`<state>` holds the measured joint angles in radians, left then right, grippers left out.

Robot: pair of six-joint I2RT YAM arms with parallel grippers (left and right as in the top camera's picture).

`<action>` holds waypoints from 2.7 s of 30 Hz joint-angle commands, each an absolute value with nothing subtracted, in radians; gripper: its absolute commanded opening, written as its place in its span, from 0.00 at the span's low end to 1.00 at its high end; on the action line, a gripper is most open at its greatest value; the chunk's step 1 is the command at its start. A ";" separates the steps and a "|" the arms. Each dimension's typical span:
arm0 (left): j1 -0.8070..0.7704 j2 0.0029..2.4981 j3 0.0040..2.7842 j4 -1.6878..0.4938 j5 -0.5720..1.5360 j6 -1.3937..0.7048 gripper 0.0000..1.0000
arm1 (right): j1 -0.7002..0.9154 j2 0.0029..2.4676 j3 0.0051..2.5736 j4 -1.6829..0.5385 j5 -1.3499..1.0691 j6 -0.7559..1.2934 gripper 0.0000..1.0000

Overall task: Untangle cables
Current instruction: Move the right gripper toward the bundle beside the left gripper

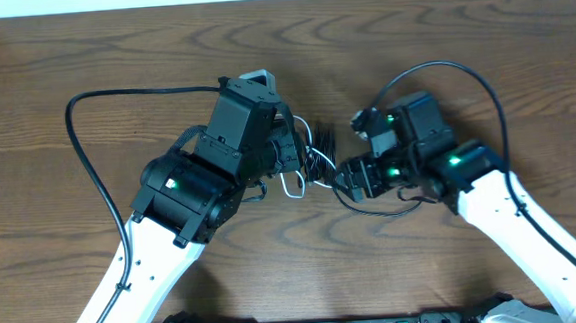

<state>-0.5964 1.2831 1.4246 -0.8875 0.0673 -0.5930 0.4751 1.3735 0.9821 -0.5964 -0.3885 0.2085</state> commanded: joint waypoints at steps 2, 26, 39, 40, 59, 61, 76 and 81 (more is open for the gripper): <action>-0.594 1.287 1.435 -0.889 0.047 -0.573 0.08 | 0.519 1.410 1.000 -0.526 -0.223 0.197 0.69; -0.594 1.287 1.435 -0.889 0.047 -0.573 0.08 | 0.566 1.557 1.000 -0.440 -0.255 0.262 0.09; -0.594 1.291 1.428 -0.891 0.047 -0.572 0.08 | 0.540 1.376 1.180 -0.572 -0.311 0.277 0.01; -0.594 1.294 1.428 -0.892 0.047 -0.572 0.08 | 0.536 1.354 1.208 -0.599 -0.295 0.278 0.01; -0.594 1.348 1.428 -1.021 0.047 -0.573 0.67 | 0.537 1.292 1.320 -0.697 0.029 0.657 0.02; -0.594 1.348 1.428 -1.041 0.047 -0.573 0.68 | 0.536 1.296 1.320 -0.650 -0.043 0.657 0.01; -0.594 1.348 1.428 -1.095 0.047 -0.573 0.74 | 0.498 1.168 1.620 -0.568 -0.052 0.523 0.01; -0.594 1.348 1.428 -1.090 0.047 -0.573 0.74 | 0.499 1.216 1.608 -0.780 -0.051 0.543 0.02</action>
